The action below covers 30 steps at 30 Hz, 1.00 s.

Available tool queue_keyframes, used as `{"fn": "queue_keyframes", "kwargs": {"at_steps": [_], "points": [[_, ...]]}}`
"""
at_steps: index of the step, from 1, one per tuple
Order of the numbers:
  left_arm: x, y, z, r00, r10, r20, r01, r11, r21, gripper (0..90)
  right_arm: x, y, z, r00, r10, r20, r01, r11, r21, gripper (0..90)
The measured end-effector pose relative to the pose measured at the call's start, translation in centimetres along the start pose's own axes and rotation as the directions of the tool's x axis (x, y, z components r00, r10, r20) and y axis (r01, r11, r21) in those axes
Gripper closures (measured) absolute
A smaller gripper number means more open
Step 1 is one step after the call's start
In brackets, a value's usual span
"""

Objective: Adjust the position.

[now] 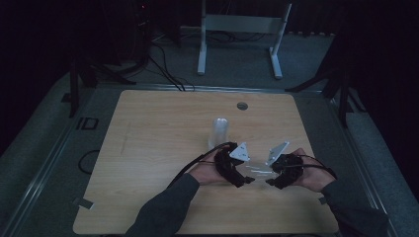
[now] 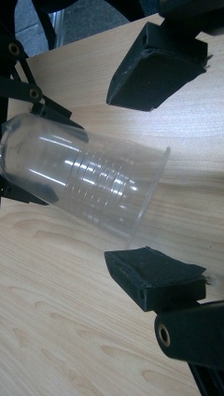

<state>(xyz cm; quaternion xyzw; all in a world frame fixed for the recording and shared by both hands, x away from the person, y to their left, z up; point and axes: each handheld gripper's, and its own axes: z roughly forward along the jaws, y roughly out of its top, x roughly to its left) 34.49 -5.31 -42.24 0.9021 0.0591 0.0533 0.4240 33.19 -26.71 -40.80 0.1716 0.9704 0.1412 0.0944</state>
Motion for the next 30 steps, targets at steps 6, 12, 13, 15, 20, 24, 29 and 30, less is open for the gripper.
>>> {"fn": "queue_keyframes", "kwargs": {"at_steps": [6, 12, 13, 15, 20, 24, 29, 30], "points": [[0.1, -0.1, -0.1, 1.0000, -0.006, -0.005, 0.006, 1.0000, -0.004, 22.9, -0.4, -0.3, 0.5, 0.9988, 0.043, 0.023, -0.043, 0.999, 0.003, 41.8], [0.2, -0.1, 0.0, 0.9998, -0.012, -0.017, 0.012, 0.9999, -0.003, 23.7, -1.1, -0.6, 1.0, 0.9935, 0.103, 0.049, -0.103, 0.995, -0.005, 41.8], [0.2, -0.1, 0.0, 0.9997, -0.014, -0.019, 0.014, 0.9999, -0.005, 23.8, -1.2, -0.7, 1.0, 0.9918, 0.115, 0.054, -0.115, 0.993, -0.009, 41.8], [0.2, -0.1, -0.1, 0.9994, -0.021, -0.029, 0.021, 0.9998, -0.008, 24.2, -1.3, -0.9, 1.1, 0.9894, 0.130, 0.065, -0.129, 0.991, -0.016, 41.8], [0.3, -0.1, 0.0, 0.9979, -0.045, -0.047, 0.044, 0.9988, -0.023, 25.2, -1.4, -1.2, 1.2, 0.9777, 0.185, 0.099, -0.182, 0.982, -0.041, 41.8], [0.3, 0.0, 0.0, 0.9969, -0.049, -0.061, 0.047, 0.9984, -0.031, 25.3, -1.4, -1.3, 1.4, 0.9693, 0.213, 0.123, -0.209, 0.977, -0.050, 41.8], [0.4, -0.1, -0.1, 0.9951, -0.073, -0.067, 0.070, 0.9965, -0.045, 25.5, -1.4, -1.6, 1.7, 0.9576, 0.248, 0.146, -0.240, 0.968, -0.072, 41.8], [0.4, -0.1, 0.0, 0.9946, -0.076, -0.070, 0.073, 0.9962, -0.047, 25.5, -1.3, -1.6, 1.7, 0.9549, 0.257, 0.148, -0.248, 0.966, -0.078, 41.8]]}}
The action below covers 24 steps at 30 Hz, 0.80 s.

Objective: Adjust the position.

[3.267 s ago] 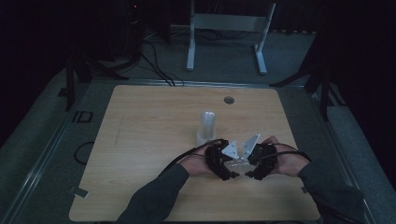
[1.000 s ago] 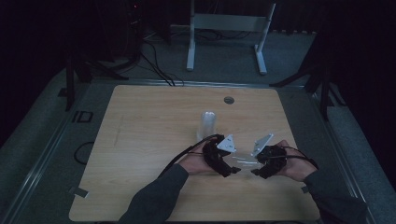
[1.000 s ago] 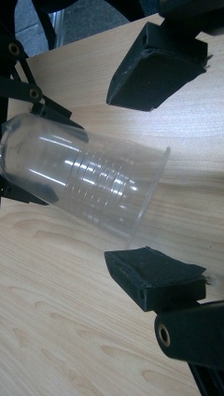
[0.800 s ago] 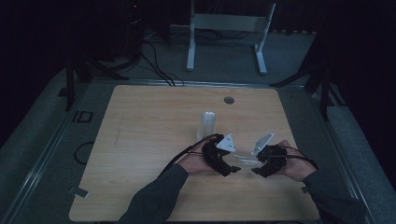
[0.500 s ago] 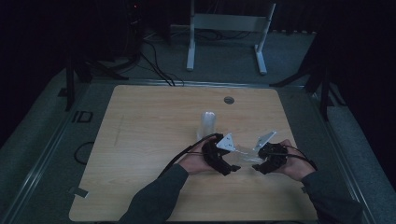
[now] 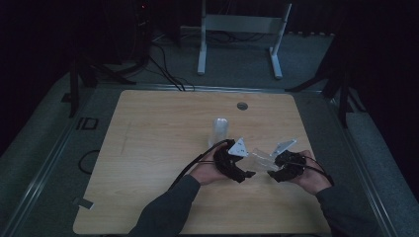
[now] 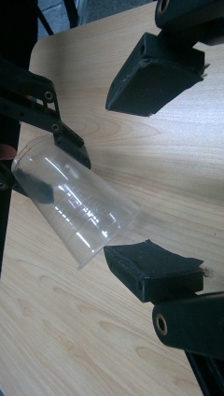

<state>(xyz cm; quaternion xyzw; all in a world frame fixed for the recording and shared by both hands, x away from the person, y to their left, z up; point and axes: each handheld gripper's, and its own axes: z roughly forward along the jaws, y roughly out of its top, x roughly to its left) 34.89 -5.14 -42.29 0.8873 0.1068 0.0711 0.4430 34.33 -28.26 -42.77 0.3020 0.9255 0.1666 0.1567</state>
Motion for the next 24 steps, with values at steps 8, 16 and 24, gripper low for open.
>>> {"fn": "queue_keyframes", "kwargs": {"at_steps": [8, 16, 24], "points": [[0.0, 0.0, 0.0, 1.0000, -0.010, -0.002, 0.010, 0.9999, -0.014, 25.5, 0.2, -0.4, 0.5, 0.9969, 0.076, 0.021, -0.074, 0.995, -0.066, 41.9], [0.0, 0.0, 0.0, 0.9998, -0.020, -0.006, 0.020, 0.9996, -0.022, 25.5, 0.6, -0.9, 0.8, 0.9873, 0.141, 0.075, -0.131, 0.984, -0.117, 41.9], [-0.2, 0.0, 0.3, 0.9998, -0.021, -0.004, 0.021, 0.9996, -0.021, 25.5, 0.9, -1.3, 1.1, 0.9713, 0.205, 0.120, -0.187, 0.971, -0.148, 41.9]]}}
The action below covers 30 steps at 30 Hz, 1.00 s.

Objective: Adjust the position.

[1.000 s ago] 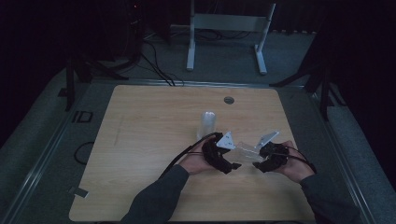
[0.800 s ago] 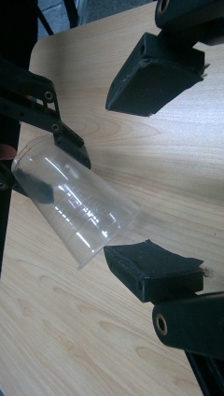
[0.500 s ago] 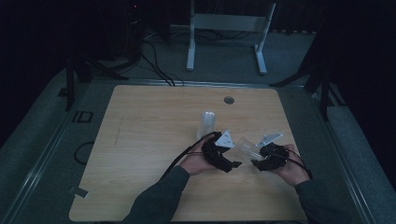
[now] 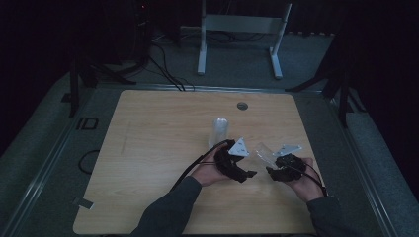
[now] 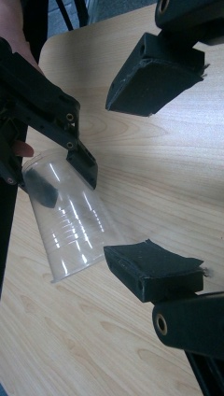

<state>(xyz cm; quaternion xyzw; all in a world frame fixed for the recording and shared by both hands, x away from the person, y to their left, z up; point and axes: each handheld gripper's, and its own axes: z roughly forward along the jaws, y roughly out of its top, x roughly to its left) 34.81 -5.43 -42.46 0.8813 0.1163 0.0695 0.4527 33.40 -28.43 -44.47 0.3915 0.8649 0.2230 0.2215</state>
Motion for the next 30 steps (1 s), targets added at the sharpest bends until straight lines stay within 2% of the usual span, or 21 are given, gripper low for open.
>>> {"fn": "queue_keyframes", "kwargs": {"at_steps": [12, 18, 24, 25, 26, 30], "points": [[-0.1, 0.1, 0.2, 1.0000, -0.009, -0.003, 0.009, 0.9999, -0.005, 25.5, 0.6, -0.8, 0.8, 0.9918, 0.120, 0.043, -0.119, 0.992, -0.034, 41.9], [-0.1, 0.1, 0.2, 0.9999, -0.012, -0.007, 0.012, 0.9999, -0.006, 25.5, 0.5, -1.0, 1.0, 0.9802, 0.190, 0.056, -0.187, 0.981, -0.053, 42.0], [0.0, 0.1, 0.1, 0.9998, -0.019, -0.009, 0.019, 0.9998, -0.007, 25.5, 0.4, -1.2, 1.2, 0.9667, 0.246, 0.070, -0.242, 0.968, -0.069, 42.0], [0.0, 0.1, 0.1, 0.9998, -0.019, -0.009, 0.019, 0.9998, -0.007, 25.5, 0.4, -1.2, 1.2, 0.9667, 0.246, 0.070, -0.242, 0.968, -0.069, 42.0], [0.0, 0.1, 0.2, 0.9997, -0.021, -0.011, 0.021, 0.9998, -0.006, 25.5, 0.4, -1.3, 1.3, 0.9611, 0.267, 0.073, -0.261, 0.962, -0.080, 42.0], [0.0, 0.1, 0.2, 0.9996, -0.025, -0.016, 0.025, 0.9997, -0.004, 25.5, 0.5, -1.4, 1.4, 0.9527, 0.290, 0.092, -0.282, 0.955, -0.090, 42.0]]}}
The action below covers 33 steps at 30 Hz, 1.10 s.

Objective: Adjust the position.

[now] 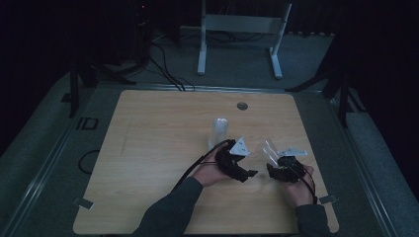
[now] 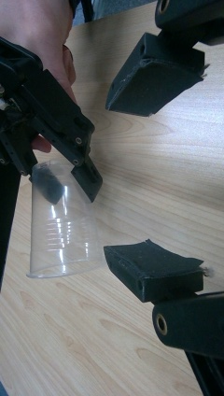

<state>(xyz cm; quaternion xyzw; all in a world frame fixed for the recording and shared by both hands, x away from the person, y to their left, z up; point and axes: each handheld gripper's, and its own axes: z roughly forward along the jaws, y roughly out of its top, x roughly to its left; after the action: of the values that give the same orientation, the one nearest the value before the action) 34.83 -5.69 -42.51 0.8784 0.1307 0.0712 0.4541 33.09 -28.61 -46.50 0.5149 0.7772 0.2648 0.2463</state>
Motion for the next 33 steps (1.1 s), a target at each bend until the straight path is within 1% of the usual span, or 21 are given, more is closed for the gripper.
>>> {"fn": "queue_keyframes", "kwargs": {"at_steps": [6, 13, 15, 18, 23, 29, 31, 33], "points": [[0.00, 0.05, 0.18, 0.9999, -0.015, -0.003, 0.015, 0.9999, -0.003, 25.5, -0.12, -0.33, 0.03, 0.9985, 0.046, 0.031, -0.045, 0.999, -0.027, 42.1], [-0.03, 0.16, 0.36, 0.9998, -0.021, -0.007, 0.021, 0.9998, -0.004, 25.6, -0.16, -0.55, -0.04, 0.9938, 0.091, 0.063, -0.087, 0.994, -0.065, 42.1], [-0.07, 0.18, 0.40, 0.9997, -0.024, -0.009, 0.024, 0.9997, -0.006, 25.6, -0.09, -0.62, 0.02, 0.9913, 0.108, 0.075, -0.103, 0.992, -0.068, 42.1], [-0.09, 0.19, 0.42, 0.9997, -0.024, -0.009, 0.024, 0.9997, -0.007, 25.6, -0.03, -0.73, 0.17, 0.9876, 0.134, 0.081, -0.128, 0.989, -0.074, 42.1], [-0.09, 0.19, 0.41, 0.9996, -0.028, -0.010, 0.028, 0.9996, -0.006, 25.6, -0.09, -0.72, 0.37, 0.9810, 0.167, 0.098, -0.159, 0.984, -0.084, 42.1], [-0.17, 0.16, 0.53, 0.9994, -0.033, -0.011, 0.033, 0.9994, -0.009, 25.6, -0.55, -0.45, 0.42, 0.9738, 0.197, 0.114, -0.185, 0.977, -0.104, 42.0], [-0.19, 0.15, 0.57, 0.9994, -0.033, -0.011, 0.033, 0.9994, -0.007, 25.6, -0.64, -0.33, 0.51, 0.9696, 0.215, 0.117, -0.202, 0.973, -0.114, 42.1], [-0.19, 0.17, 0.59, 0.9994, -0.033, -0.011, 0.033, 0.9994, -0.008, 25.6, -0.77, -0.21, 0.64, 0.9672, 0.225, 0.119, -0.211, 0.970, -0.119, 42.1]]}}
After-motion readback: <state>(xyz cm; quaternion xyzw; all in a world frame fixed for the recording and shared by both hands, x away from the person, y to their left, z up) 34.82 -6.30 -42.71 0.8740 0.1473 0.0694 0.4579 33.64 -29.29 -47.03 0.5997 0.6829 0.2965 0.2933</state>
